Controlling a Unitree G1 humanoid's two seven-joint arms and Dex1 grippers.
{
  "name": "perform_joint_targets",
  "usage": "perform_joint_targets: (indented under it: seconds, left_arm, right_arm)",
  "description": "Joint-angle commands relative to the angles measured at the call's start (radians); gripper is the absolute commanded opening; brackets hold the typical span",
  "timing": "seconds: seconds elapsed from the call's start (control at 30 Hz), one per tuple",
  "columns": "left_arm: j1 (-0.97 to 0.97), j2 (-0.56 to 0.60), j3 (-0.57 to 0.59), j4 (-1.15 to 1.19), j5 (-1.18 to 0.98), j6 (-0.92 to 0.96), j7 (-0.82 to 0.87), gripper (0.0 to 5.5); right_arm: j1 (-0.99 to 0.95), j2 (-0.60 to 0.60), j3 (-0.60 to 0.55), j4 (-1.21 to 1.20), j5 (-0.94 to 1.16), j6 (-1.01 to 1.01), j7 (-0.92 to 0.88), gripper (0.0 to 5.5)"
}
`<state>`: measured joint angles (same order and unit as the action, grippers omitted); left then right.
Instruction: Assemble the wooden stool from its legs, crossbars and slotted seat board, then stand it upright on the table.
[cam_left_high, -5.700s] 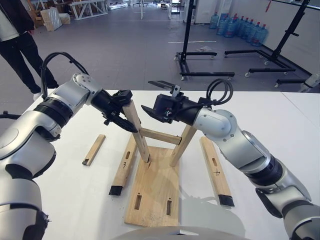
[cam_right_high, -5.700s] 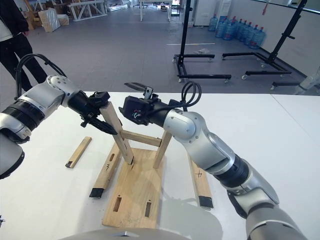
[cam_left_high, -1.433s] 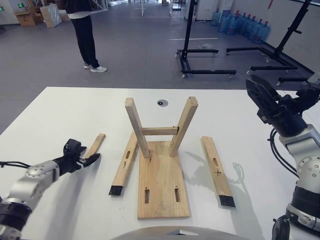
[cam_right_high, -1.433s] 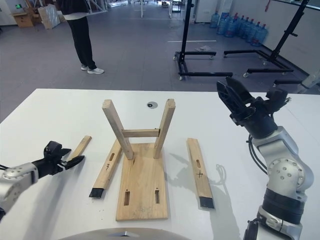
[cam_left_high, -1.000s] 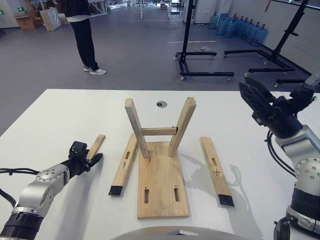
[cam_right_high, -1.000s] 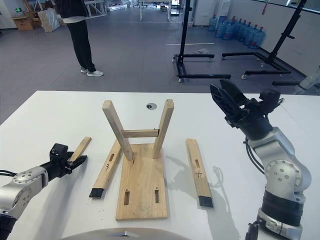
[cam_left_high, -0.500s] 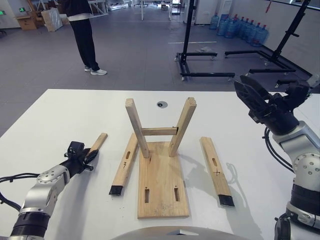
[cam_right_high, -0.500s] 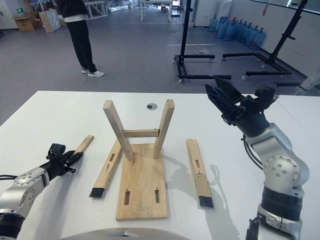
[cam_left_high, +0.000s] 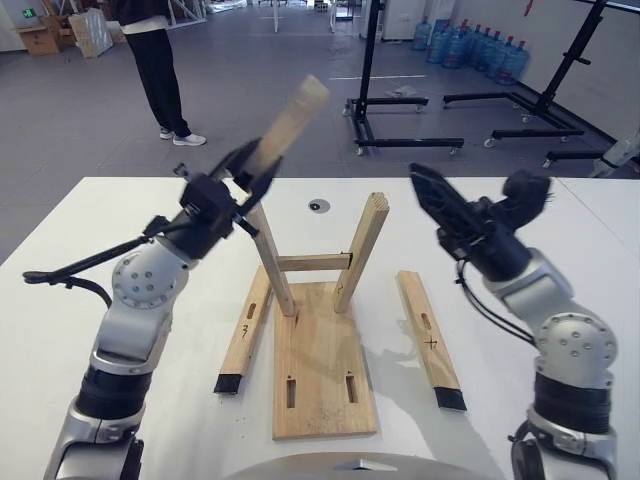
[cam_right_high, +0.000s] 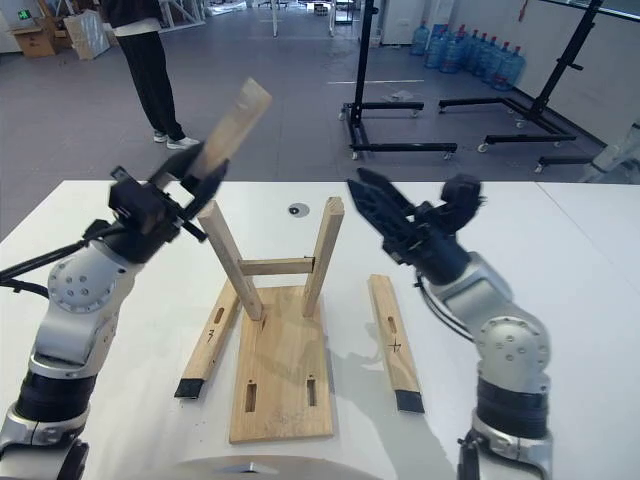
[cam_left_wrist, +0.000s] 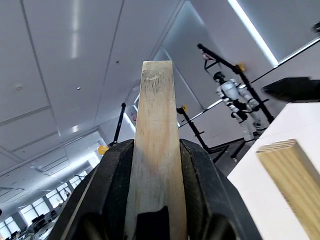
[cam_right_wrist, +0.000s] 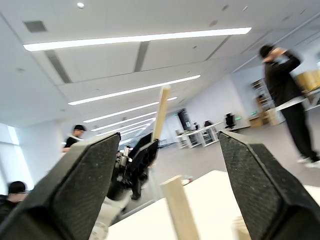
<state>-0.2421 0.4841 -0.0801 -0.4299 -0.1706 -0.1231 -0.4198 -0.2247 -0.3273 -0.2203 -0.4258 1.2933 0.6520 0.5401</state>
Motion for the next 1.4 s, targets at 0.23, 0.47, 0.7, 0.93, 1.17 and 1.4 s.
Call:
perform_joint_targets:
  seconds: [0.23, 0.47, 0.7, 0.93, 1.17, 1.4]
  left_arm:
    - [0.117, -0.032, -0.149, 0.162, 0.124, -0.192, -0.126, 1.28]
    - [0.100, -0.056, -0.150, 0.197, 0.159, -0.227, -0.126, 1.28]
    - [0.100, -0.071, -0.152, 0.198, 0.157, -0.224, -0.134, 1.28]
    - [0.090, -0.078, -0.159, 0.192, 0.153, -0.220, -0.148, 1.28]
    - [0.100, -0.119, -0.142, 0.194, 0.176, -0.144, -0.088, 1.93]
    - [0.174, -0.128, -0.128, 0.141, 0.213, -0.073, -0.034, 2.68]
  right_arm:
    - [-0.033, 0.124, 0.117, 0.157, -0.082, -0.008, 0.013, 3.60]
    - [-0.071, 0.165, 0.151, 0.173, -0.089, 0.015, 0.016, 2.53]
    - [-0.073, 0.165, 0.147, 0.172, -0.090, 0.021, 0.020, 1.24]
    - [-0.083, 0.167, 0.137, 0.176, -0.105, 0.016, 0.025, 0.40]
    - [-0.087, 0.143, 0.083, 0.153, -0.071, 0.026, 0.023, 0.39]
    - [-0.014, -0.068, -0.161, 0.076, 0.231, 0.120, -0.046, 0.39]
